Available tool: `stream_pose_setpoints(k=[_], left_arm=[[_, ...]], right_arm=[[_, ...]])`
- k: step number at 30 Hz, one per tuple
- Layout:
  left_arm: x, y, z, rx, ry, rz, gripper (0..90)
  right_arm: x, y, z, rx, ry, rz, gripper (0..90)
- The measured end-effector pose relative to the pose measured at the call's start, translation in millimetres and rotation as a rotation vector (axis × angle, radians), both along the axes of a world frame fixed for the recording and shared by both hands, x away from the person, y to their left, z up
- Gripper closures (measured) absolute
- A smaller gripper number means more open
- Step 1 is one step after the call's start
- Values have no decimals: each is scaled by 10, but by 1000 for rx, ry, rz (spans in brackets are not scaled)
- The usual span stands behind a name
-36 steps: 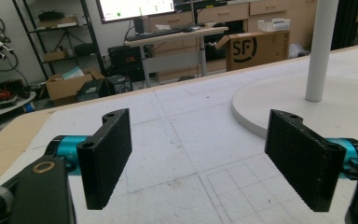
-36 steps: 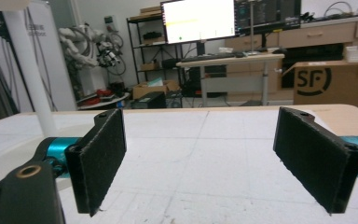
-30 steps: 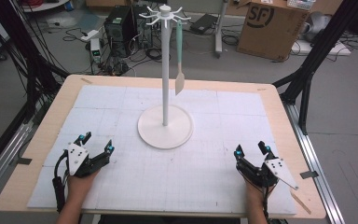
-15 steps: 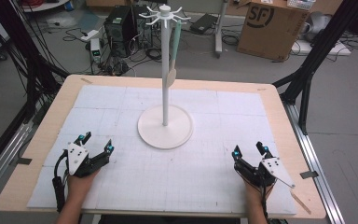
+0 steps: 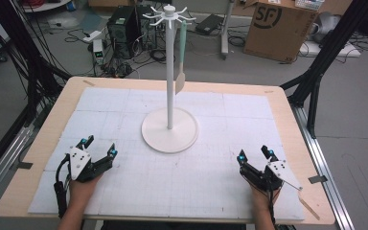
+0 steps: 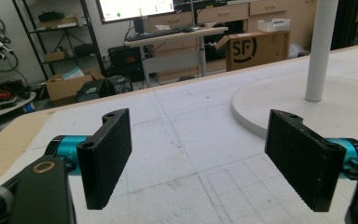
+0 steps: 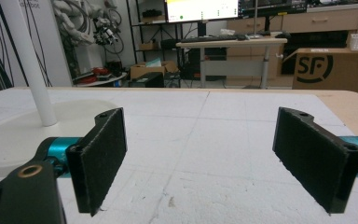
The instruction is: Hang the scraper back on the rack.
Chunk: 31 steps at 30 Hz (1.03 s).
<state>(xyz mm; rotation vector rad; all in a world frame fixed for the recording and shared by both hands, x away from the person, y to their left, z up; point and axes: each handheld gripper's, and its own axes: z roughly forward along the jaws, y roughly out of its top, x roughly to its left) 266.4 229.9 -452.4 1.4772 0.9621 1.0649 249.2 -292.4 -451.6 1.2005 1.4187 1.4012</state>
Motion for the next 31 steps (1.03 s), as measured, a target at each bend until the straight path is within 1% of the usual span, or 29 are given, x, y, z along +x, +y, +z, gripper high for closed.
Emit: stream_pose_setpoints(k=[3,9,17,31], left_arm=[[-1,-1,0,0,0,0,234],[-1,0,1,1,-1,0,234],[4,0,0,-8,2,1,236],[3,1,2,-4,3,-1,237]], right_arm=[[3,-4,0,6,1,1,167],[3,1,-1,0,0,2,167],[4,7,-1,-2,0,8,167],[10,10,1,-14,6,14,167]])
